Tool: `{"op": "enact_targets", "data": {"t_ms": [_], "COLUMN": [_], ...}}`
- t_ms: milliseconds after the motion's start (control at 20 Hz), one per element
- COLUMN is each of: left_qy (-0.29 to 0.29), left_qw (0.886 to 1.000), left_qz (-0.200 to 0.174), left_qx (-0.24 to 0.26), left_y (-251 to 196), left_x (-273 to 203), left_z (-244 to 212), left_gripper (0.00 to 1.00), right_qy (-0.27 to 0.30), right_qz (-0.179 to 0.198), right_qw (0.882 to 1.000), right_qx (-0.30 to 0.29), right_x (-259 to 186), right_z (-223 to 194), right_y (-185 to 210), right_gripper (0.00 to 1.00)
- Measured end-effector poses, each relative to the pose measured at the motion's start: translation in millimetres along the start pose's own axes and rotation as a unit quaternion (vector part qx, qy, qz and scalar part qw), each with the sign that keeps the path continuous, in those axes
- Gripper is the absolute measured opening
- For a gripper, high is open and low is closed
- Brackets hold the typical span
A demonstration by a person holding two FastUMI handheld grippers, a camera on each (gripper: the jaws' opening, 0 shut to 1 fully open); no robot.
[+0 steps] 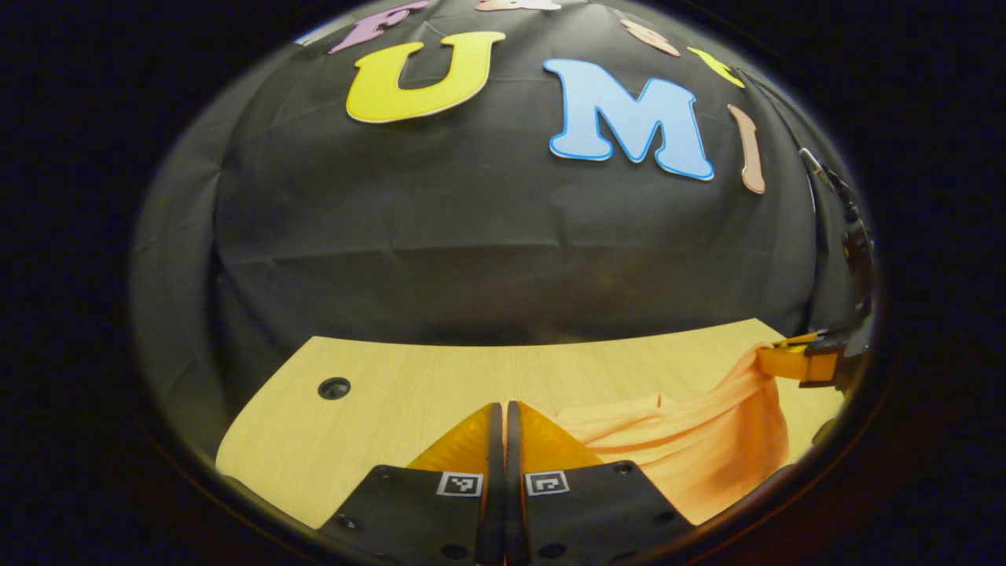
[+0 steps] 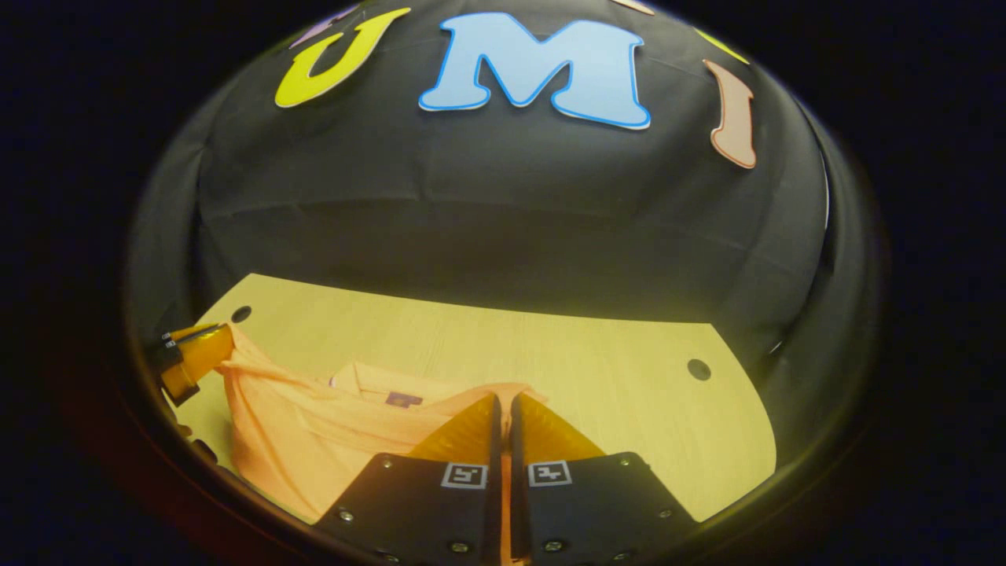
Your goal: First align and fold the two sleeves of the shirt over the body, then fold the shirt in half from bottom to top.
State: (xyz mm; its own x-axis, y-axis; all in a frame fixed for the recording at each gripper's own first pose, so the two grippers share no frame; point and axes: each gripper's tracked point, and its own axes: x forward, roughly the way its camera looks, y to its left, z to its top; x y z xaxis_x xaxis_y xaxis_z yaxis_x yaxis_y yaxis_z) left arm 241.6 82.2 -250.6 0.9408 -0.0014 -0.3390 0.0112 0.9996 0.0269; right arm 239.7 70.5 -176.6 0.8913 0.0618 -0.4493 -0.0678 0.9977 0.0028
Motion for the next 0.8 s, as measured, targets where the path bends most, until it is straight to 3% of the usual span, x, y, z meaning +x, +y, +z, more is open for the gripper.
{"op": "enact_targets", "data": {"t_ms": [350, 650, 800], "left_qy": [0.023, 0.047, 0.070], "left_qw": [1.000, 0.999, 0.997], "left_qz": [0.014, 0.017, 0.018], "left_qx": [0.004, 0.006, 0.017], "left_y": [7, 3, 0], "left_x": [23, 26, 22], "left_z": [-27, -42, -50], "left_gripper": [0.06, 0.07, 0.12], "right_qy": [0.039, 0.064, 0.064], "right_qz": [-0.004, 0.004, 0.013], "right_qw": [0.999, 0.998, 0.998], "right_qx": [-0.011, -0.013, -0.011], "right_x": [37, 42, 36], "right_z": [-28, -42, -41], "right_y": [4, 8, 8], "right_gripper": [0.05, 0.06, 0.08]}}
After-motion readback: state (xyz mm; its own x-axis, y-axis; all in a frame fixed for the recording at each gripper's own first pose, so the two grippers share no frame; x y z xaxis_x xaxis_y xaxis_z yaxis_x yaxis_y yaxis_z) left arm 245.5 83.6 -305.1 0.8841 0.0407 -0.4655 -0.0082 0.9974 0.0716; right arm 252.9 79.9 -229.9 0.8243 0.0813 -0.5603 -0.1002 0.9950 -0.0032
